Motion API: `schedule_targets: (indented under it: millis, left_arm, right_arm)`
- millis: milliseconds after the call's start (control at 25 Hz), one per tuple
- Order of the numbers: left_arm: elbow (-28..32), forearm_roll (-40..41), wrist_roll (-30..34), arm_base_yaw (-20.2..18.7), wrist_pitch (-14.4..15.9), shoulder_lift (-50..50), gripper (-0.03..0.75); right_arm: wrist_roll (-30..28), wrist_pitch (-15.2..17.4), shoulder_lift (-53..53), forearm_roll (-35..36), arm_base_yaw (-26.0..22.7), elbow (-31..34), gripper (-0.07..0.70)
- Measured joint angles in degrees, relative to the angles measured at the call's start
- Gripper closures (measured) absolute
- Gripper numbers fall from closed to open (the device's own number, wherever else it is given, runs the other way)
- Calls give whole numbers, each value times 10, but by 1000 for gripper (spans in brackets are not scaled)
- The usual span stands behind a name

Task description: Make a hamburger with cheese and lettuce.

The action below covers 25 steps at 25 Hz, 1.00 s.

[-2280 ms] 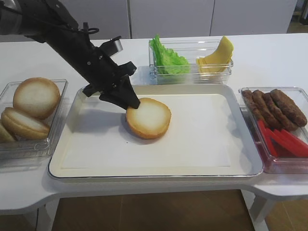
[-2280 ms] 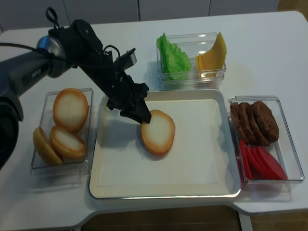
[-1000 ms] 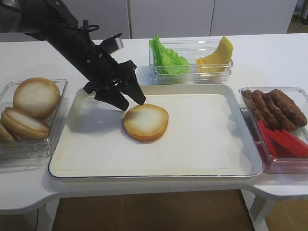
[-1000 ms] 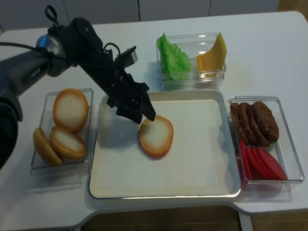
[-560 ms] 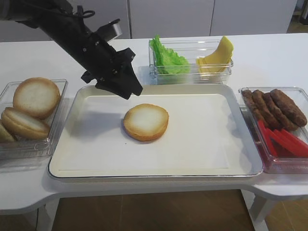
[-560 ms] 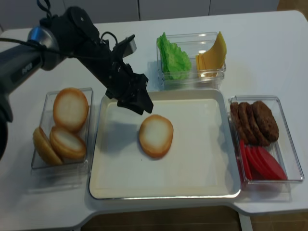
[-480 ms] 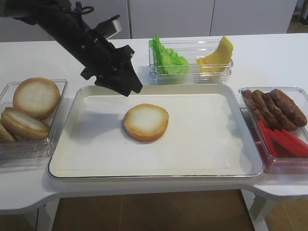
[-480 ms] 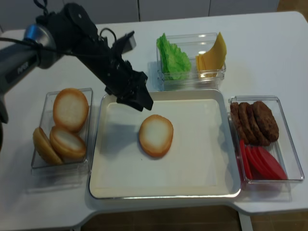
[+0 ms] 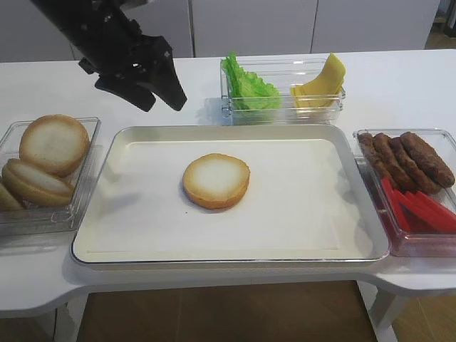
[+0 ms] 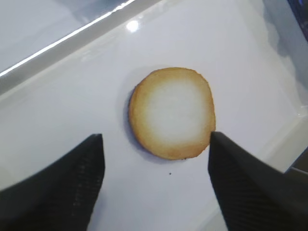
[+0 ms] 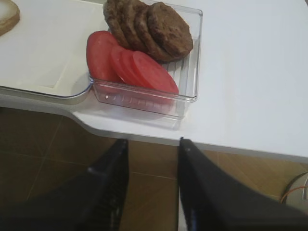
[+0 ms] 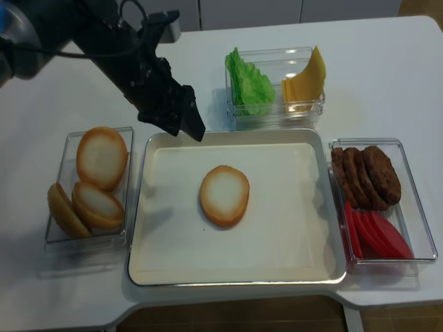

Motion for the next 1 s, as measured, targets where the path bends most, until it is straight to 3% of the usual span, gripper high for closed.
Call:
schedule_targets:
  millis: [400,720,1000]
  left_arm:
    - [0,237,-138,0,7,-73,216]
    - [0,285,-173,11,11,-113,235]
    - [26,285,-177,61,12,-147,235]
  right_arm:
    - [-1,0,0,0,0,0,351]
    - [-1,0,0,0,0,0,351]
    - [-1,0,0,0,0,0,351]
